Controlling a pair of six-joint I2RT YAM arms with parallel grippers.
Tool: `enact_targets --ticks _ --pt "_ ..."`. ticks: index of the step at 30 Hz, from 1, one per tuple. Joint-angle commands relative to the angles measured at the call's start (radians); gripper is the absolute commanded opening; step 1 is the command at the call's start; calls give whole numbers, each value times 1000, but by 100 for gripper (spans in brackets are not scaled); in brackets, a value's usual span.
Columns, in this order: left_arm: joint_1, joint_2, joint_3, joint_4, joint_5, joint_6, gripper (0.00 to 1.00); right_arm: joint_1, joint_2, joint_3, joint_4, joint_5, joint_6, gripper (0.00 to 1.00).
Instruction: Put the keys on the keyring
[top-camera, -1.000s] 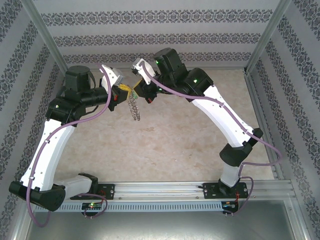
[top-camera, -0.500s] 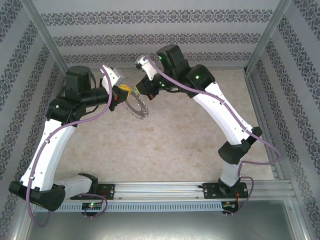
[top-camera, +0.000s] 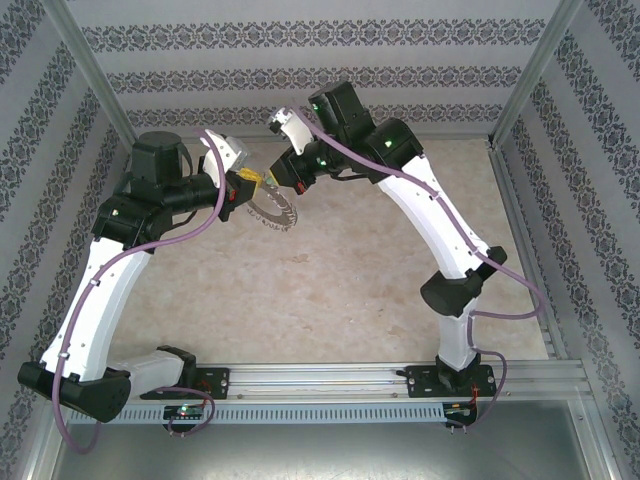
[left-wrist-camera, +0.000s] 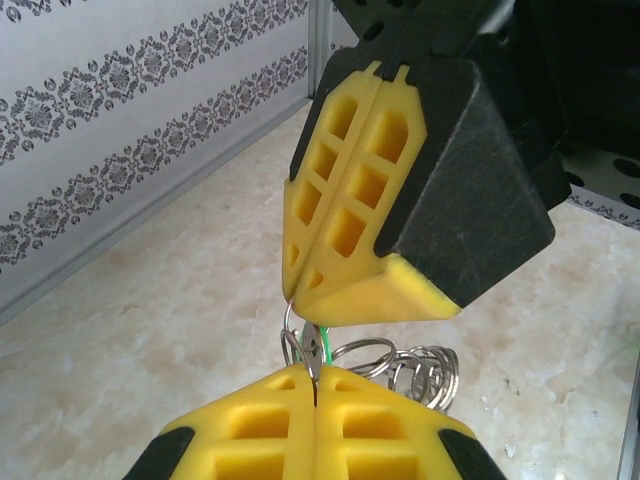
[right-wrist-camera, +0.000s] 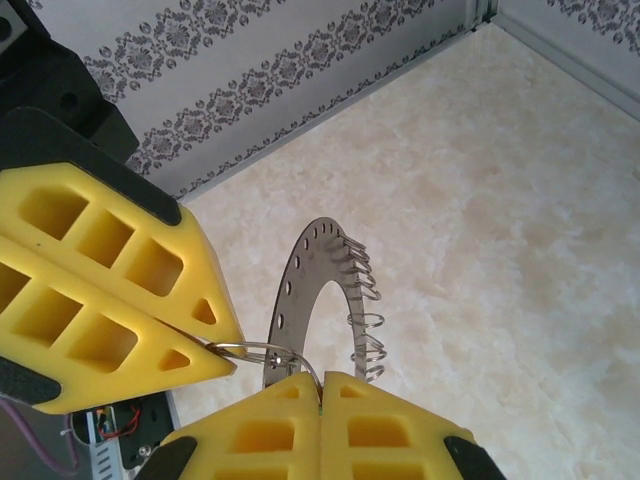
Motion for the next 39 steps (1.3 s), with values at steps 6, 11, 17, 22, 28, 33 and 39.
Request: enact_targets --ticks 6,11,17,22,28,33,39 --pt "-25 -14 25 5 23 38 0 -48 55 37 -89 -23 24 0" --pt "-32 -14 26 -5 -17 53 0 -54 62 38 -100 -71 24 0" --pt "-40 -15 28 -8 -31 65 0 -56 74 47 -110 -102 37 4" --pt "-44 -17 27 -13 -30 73 0 -66 94 62 -132 -110 54 12" --pt "-48 -19 29 -13 -21 72 0 -70 100 97 -151 -95 47 24" --pt "-47 -22 37 -10 -2 62 0 -62 15 27 -88 -48 -24 27" --pt "-47 -11 65 4 22 48 0 -48 -150 -158 77 -40 -125 32"
